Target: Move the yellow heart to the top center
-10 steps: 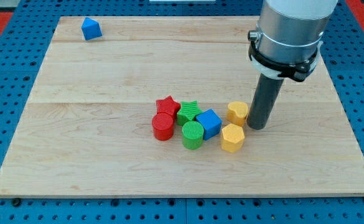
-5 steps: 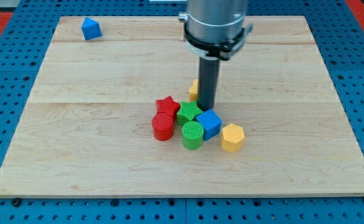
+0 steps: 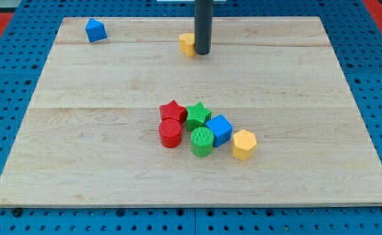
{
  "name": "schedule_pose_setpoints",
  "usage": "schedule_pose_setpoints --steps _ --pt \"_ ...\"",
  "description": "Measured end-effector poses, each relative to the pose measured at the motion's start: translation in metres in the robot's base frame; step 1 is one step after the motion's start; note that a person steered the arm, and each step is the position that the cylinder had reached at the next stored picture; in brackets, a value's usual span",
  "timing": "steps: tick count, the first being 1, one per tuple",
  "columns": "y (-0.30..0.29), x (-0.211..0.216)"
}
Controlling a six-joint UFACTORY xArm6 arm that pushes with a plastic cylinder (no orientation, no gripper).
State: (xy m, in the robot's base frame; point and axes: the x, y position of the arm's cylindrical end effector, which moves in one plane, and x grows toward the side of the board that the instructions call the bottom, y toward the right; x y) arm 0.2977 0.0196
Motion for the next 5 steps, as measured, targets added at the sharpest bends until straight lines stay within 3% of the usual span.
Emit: schedule_pose_setpoints --steps 2,5 --pt "-0.002 0.004" --pt "-0.060 -0.005"
